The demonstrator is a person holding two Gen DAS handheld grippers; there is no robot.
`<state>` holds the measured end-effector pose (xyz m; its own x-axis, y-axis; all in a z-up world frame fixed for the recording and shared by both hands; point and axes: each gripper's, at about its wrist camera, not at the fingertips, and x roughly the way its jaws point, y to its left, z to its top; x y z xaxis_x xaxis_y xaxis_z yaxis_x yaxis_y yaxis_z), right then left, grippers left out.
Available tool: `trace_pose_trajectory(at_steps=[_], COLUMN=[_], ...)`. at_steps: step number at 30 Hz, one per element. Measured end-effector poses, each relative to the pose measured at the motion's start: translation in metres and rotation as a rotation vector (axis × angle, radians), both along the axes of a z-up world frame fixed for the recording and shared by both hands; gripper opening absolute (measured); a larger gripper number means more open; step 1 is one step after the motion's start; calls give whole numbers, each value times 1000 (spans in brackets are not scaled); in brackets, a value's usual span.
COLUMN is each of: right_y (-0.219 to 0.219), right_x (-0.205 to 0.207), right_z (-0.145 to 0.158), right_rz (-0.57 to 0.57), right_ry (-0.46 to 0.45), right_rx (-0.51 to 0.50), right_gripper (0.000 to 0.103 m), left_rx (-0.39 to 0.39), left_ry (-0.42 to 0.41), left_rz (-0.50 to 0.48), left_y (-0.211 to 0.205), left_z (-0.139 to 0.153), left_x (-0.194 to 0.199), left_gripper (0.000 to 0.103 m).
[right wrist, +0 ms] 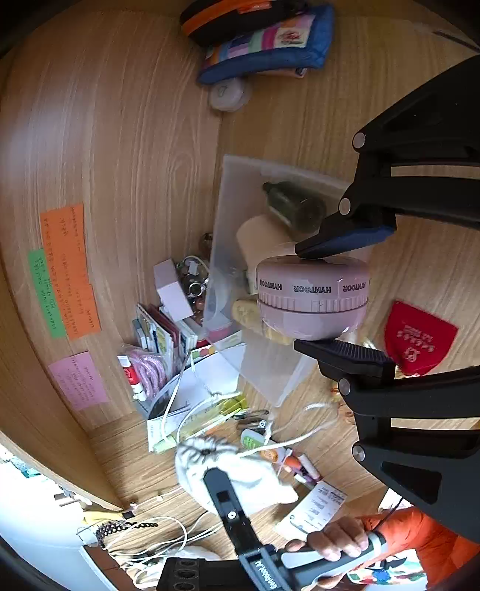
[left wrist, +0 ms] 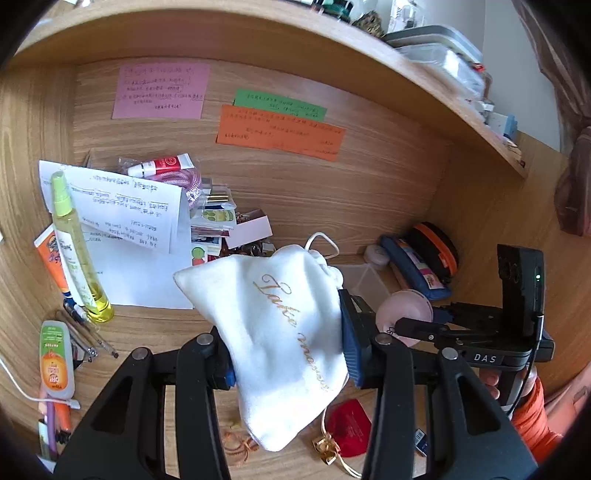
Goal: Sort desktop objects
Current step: 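Lift the white pouch and pink container and carry both over the box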
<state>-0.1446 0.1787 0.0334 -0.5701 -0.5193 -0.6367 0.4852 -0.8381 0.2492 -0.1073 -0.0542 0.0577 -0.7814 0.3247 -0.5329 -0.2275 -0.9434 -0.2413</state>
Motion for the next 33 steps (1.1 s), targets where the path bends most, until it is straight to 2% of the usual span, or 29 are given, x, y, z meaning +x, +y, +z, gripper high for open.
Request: trace_pose_trajectory(at_steps=[8,18,33], right_y=[-24,-58,-98], right_x=[-29,-56,-70], right_z=[-2,-25,-50], right_rz=[37,101,175], right_ry=[-10,-54,-35], right_rx=[24,82,257], right_gripper=[40,40,40], left_rx=[6,-69,-93], left_ry=[-63,-172,-264], left_rz=[10,19,-6], left_y=[9,14,19], left_z=[-22,-66,-103], left_x=[-44,-97,-123], left_gripper=[43,43,44])
